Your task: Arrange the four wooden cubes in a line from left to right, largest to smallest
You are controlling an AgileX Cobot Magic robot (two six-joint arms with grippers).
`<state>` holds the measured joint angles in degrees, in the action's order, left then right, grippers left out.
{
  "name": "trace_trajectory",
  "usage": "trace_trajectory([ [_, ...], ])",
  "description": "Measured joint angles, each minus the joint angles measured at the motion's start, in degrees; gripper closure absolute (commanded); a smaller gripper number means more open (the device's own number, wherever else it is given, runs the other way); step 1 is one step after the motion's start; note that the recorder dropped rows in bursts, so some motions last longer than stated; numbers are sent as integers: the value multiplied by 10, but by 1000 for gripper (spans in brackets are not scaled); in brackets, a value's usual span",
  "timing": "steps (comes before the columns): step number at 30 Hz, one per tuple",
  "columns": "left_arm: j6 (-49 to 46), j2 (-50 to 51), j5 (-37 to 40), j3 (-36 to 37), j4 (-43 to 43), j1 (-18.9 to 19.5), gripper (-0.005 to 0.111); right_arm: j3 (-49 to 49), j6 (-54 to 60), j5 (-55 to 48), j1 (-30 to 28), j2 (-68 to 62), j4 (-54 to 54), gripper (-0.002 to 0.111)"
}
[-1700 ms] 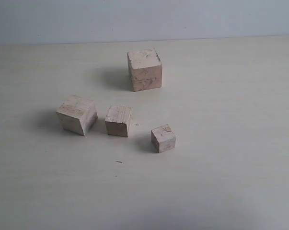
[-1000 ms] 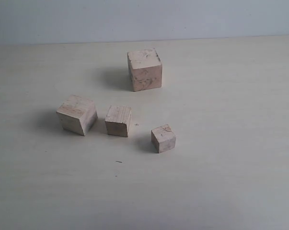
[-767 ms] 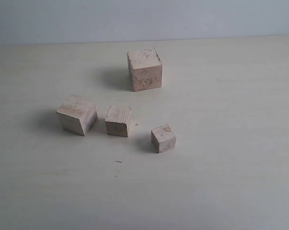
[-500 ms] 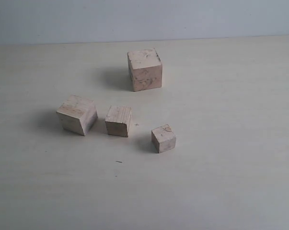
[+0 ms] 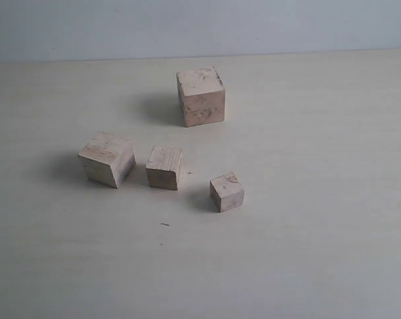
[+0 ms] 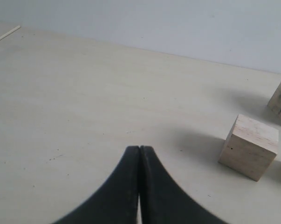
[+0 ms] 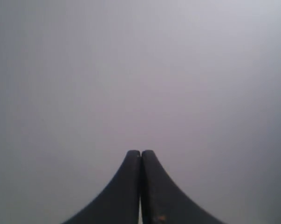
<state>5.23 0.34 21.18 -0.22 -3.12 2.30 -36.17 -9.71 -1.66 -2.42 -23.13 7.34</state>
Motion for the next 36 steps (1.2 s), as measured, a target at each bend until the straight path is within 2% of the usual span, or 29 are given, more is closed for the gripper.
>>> trace_trajectory([
  [1,0,0,0,0,0,0,107,-26,0,-30,0,-26,5,108],
  [3,0,0,0,0,0,0,107,-113,20,-152,0,-130,57,108],
  [4,0,0,0,0,0,0,107,-154,62,-237,13,-198,122,108],
  [8,0,0,0,0,0,0,107,-184,263,-484,90,-391,310,108],
  [10,0,0,0,0,0,0,107,-184,304,-551,117,-481,359,108],
  [17,-1,0,0,0,0,0,107,-184,318,-454,124,-652,484,107],
  [19,-1,0,0,0,0,0,107,-193,412,-451,124,-680,565,98],
  [22,-1,0,0,0,0,0,107,-225,515,-459,133,-704,613,78],
  [24,-1,0,0,0,0,0,107,-255,540,-454,153,-719,611,60],
  [28,-1,0,0,0,0,0,107,-327,559,-413,209,-749,551,34],
  [30,-1,0,0,0,0,0,107,-358,557,-397,235,-767,515,29],
  [36,-1,0,0,0,0,0,107,-458,509,-389,298,-842,415,28],
])
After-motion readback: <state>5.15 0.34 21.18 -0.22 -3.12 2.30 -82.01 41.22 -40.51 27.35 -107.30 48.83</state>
